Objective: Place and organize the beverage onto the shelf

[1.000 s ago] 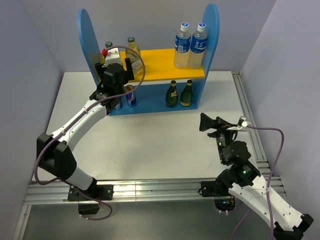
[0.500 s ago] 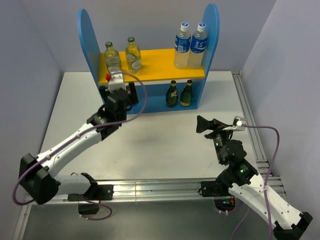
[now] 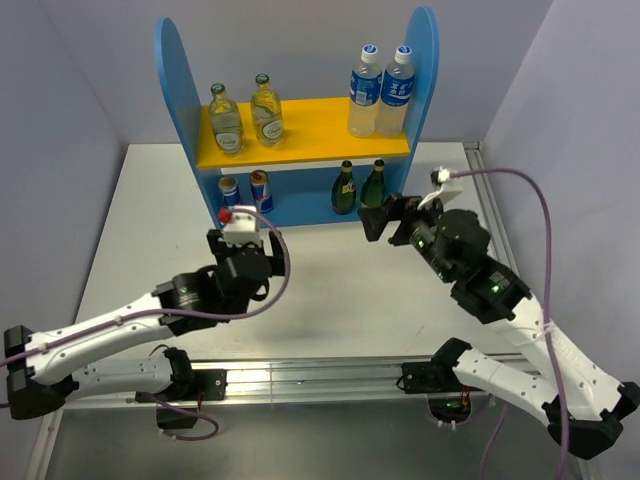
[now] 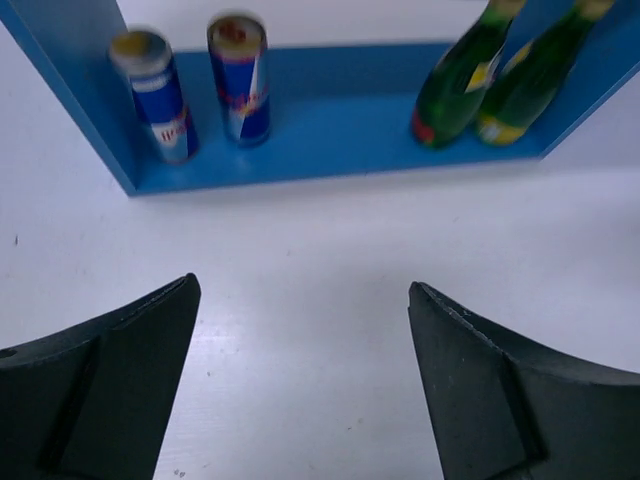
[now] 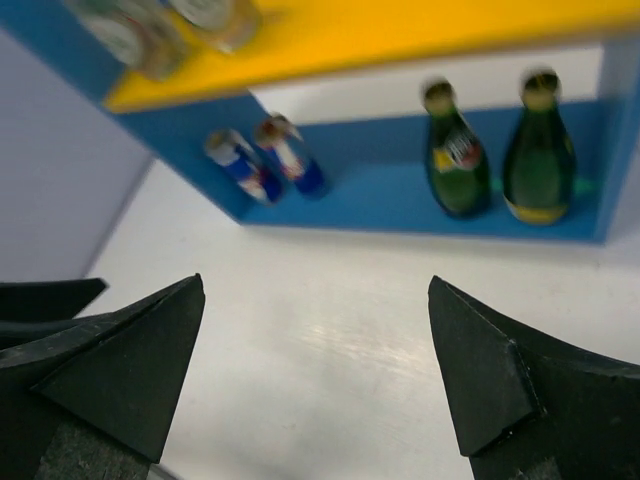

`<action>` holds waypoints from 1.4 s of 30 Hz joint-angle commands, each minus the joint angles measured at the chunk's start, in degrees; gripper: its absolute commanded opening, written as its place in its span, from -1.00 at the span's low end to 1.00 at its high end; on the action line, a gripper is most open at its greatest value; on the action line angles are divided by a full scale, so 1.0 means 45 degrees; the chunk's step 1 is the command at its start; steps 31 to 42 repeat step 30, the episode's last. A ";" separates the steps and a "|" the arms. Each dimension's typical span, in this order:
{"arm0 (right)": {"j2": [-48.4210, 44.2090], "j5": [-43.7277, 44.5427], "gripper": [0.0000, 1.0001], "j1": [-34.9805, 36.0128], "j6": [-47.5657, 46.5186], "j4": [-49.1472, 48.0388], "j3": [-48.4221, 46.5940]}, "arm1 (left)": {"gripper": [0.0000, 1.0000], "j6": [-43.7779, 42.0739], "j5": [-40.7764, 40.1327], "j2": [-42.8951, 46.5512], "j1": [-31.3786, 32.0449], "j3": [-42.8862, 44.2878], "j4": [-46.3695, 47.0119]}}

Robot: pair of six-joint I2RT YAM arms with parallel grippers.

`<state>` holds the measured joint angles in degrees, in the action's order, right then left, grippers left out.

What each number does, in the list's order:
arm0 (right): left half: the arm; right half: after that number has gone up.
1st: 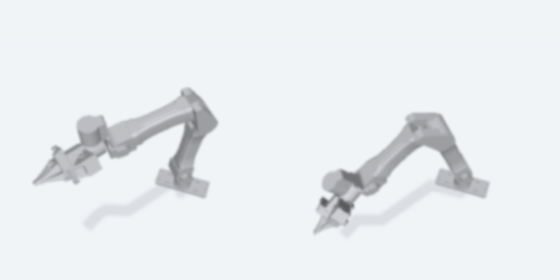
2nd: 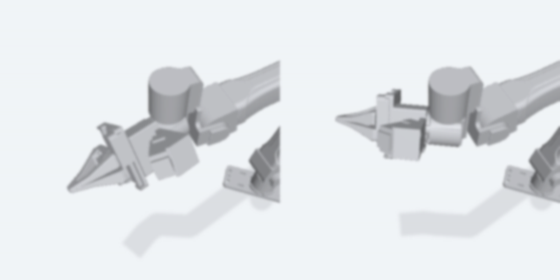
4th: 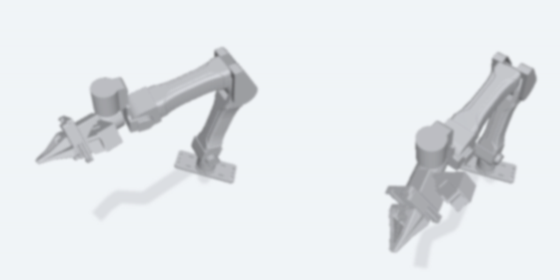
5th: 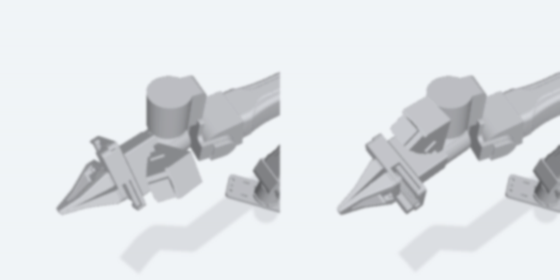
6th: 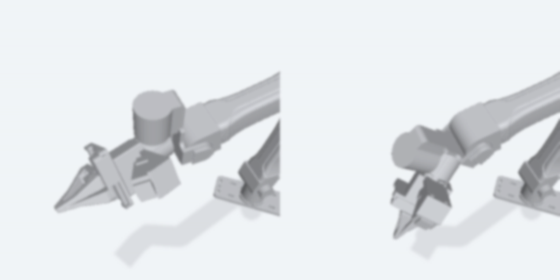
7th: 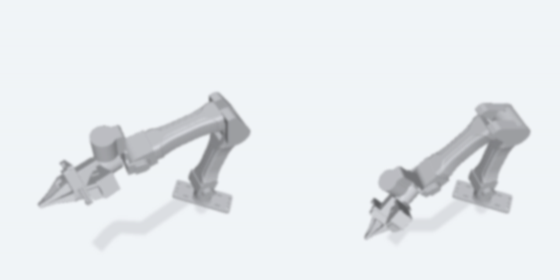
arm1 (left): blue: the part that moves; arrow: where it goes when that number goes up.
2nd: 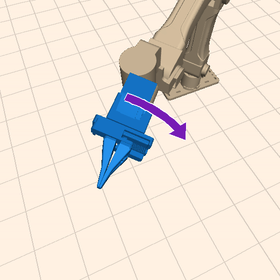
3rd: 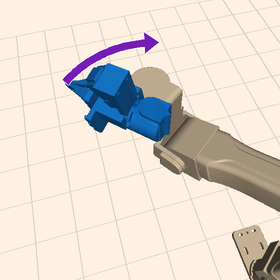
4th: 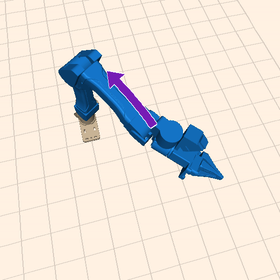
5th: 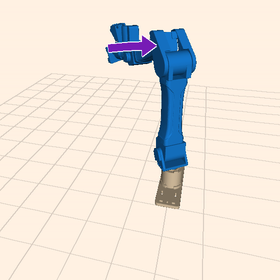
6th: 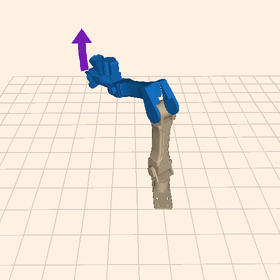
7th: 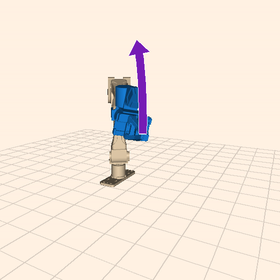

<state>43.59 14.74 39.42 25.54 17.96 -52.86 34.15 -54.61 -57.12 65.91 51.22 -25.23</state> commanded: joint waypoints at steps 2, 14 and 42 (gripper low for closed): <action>0.0624 -0.1439 1.00 0.0185 -0.0851 0.2197 -0.3616 | 0.82 0.0168 -0.0231 0.0507 0.0100 0.3340 -0.1930; -0.0604 -0.1675 1.00 0.0283 -0.1496 0.3354 -0.5226 | 0.85 -0.1769 0.0300 0.2067 0.0119 0.3442 -0.1210; -0.0957 -0.1361 1.00 0.0264 -0.1573 0.3061 -0.5011 | 0.85 -0.1691 -0.0169 0.2440 0.0119 0.3188 -0.1385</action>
